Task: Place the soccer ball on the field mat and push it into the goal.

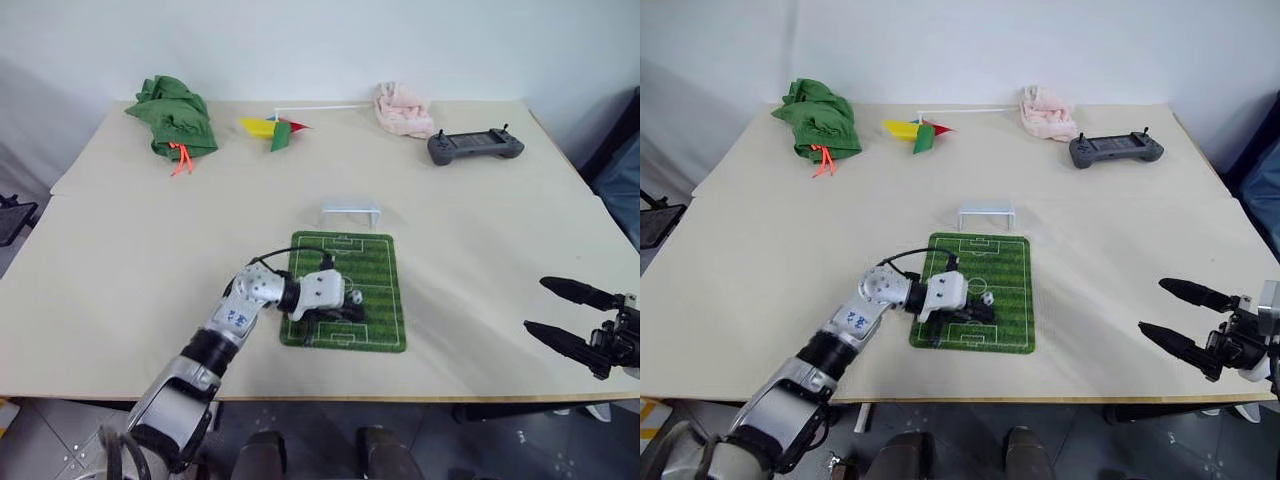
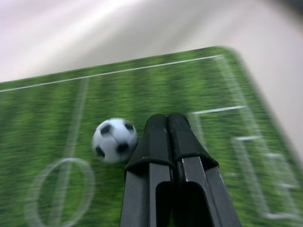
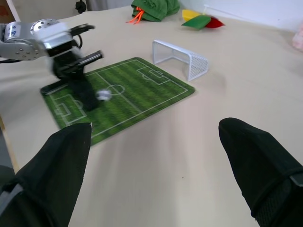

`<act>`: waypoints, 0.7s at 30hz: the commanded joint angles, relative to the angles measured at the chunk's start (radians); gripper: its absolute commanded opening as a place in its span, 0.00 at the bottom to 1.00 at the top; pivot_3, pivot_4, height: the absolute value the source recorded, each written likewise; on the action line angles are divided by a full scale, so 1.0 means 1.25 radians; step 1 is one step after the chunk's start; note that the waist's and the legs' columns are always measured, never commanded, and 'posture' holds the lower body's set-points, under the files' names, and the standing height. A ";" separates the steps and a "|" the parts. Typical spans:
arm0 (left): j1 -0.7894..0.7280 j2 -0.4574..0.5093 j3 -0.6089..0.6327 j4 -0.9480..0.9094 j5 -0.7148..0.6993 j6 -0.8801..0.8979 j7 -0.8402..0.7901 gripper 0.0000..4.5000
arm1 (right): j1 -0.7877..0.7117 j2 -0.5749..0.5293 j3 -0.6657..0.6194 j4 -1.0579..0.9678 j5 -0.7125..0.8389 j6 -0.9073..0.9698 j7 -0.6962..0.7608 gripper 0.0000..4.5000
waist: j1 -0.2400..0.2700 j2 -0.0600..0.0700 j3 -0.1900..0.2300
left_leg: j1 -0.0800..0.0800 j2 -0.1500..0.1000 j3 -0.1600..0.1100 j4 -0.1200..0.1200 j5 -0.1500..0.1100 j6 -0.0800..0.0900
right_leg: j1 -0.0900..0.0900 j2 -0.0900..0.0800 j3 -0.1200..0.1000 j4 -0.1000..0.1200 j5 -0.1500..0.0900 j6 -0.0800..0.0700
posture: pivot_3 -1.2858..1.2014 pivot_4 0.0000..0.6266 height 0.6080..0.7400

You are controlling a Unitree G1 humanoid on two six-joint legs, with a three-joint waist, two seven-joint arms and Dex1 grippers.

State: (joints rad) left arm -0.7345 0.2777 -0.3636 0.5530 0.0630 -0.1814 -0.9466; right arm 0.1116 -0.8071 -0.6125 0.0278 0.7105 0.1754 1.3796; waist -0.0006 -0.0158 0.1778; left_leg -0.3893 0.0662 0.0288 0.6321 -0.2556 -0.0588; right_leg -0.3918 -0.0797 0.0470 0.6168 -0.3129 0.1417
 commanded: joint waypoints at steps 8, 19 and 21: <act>-0.072 0.005 0.094 0.087 0.079 -0.006 0.297 0.01 | 0.009 0.013 -0.032 -0.025 0.016 -0.024 -0.020 1.00 | 0.001 -0.001 0.000 | 0.000 0.000 0.000 -0.003 0.000 -0.001 | -0.002 0.000 0.000 0.000 0.000 0.001 | 0.52 0.24 1.00; -0.040 0.016 0.150 0.003 -0.042 -0.017 0.160 0.01 | -0.040 0.001 -0.010 0.015 0.001 -0.034 -0.010 1.00 | 0.002 -0.001 0.000 | -0.001 0.000 0.001 -0.003 -0.001 -0.002 | -0.002 0.000 0.000 -0.002 0.000 0.001 | 0.52 0.24 1.00; -0.023 0.026 0.165 -0.032 -0.080 0.019 0.116 0.01 | -0.042 0.000 -0.011 0.018 0.001 -0.036 -0.005 1.00 | 0.002 -0.001 0.000 | -0.001 0.000 0.001 -0.003 -0.001 -0.002 | -0.002 0.000 0.000 -0.002 0.000 0.001 | 0.52 0.24 1.00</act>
State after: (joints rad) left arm -0.7750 0.2952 -0.1838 0.5707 0.0159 -0.1803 -0.7579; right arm 0.0597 -0.7896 -0.6046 0.0487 0.7029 0.1510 1.3647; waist 0.0018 -0.0165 0.1783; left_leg -0.3900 0.0663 0.0301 0.6287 -0.2570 -0.0611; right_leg -0.3937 -0.0793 0.0469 0.6149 -0.3123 0.1434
